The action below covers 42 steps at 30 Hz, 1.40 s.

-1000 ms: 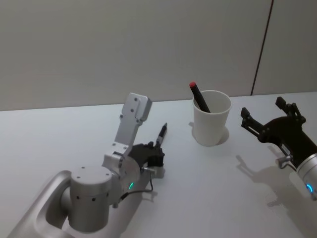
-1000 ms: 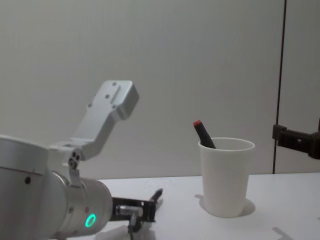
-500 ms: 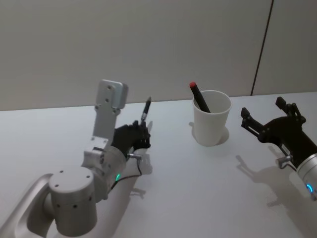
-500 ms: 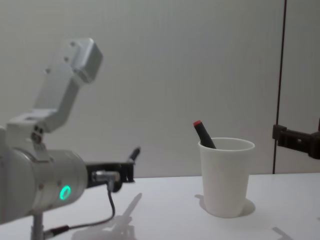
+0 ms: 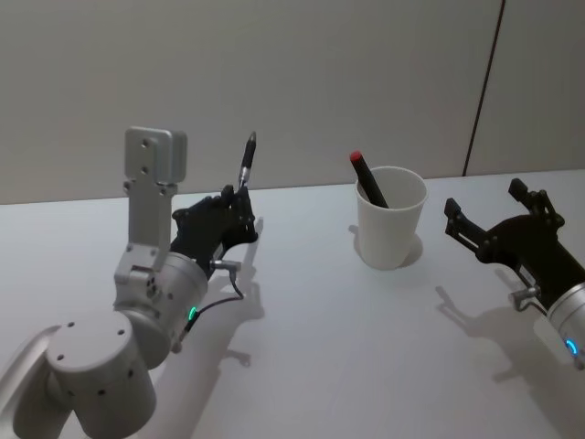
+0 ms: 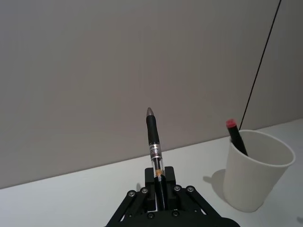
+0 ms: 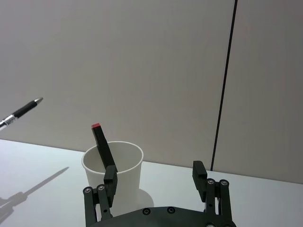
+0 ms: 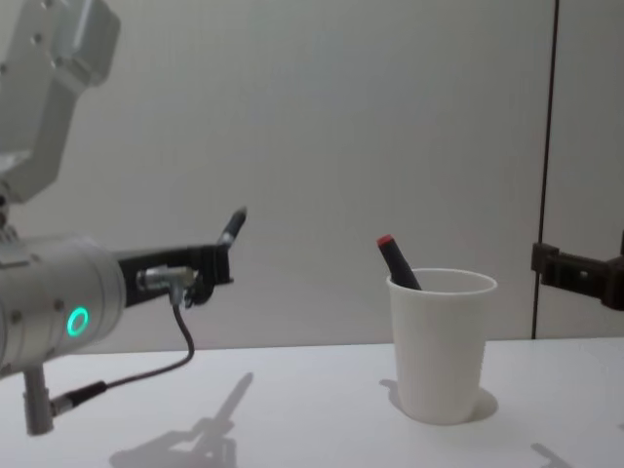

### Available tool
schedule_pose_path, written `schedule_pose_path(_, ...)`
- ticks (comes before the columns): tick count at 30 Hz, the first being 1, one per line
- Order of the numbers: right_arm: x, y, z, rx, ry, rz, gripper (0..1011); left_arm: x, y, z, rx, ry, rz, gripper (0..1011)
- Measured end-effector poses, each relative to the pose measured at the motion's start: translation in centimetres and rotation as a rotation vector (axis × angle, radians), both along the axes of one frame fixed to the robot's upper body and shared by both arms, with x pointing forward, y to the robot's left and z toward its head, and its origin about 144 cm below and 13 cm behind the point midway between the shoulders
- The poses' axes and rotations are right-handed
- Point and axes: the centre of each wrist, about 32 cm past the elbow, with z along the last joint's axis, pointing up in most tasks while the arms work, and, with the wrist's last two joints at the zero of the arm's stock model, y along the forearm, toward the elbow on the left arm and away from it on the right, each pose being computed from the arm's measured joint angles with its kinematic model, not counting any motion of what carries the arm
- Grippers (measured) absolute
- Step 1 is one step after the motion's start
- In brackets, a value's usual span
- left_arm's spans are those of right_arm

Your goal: Place the pen into the pen holder.

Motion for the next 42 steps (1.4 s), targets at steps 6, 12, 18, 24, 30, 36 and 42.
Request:
schedule_pose_path(6,0.0,0.0,0.0,0.000,0.000,0.000,1002,-0.1,0.6,0.2,-0.050,-0.069,-0.054,129)
schedule_pose_path(12,0.0,0.0,0.0,0.000,0.000,0.000,1002,-0.1,0.9,0.2,-0.100,-0.125,-0.124,129)
schedule_pose_path(18,0.0,0.0,0.0,0.000,0.000,0.000,1001,0.2,1.1,0.1,-0.148,-0.170,-0.205,129)
schedule_pose_path(24,0.0,0.0,0.0,0.000,0.000,0.000,1001,0.4,1.2,0.0,-0.189,-0.201,-0.280,129)
schedule_pose_path(30,0.0,0.0,0.0,0.000,0.000,0.000,1002,0.7,1.3,-0.2,-0.231,-0.228,-0.369,129)
schedule_pose_path(36,0.0,0.0,0.0,0.000,0.000,0.000,1001,1.0,1.3,-0.4,-0.267,-0.243,-0.466,129)
schedule_pose_path(42,0.0,0.0,0.0,0.000,0.000,0.000,1002,1.3,1.1,-0.7,-0.284,-0.245,-0.554,129)
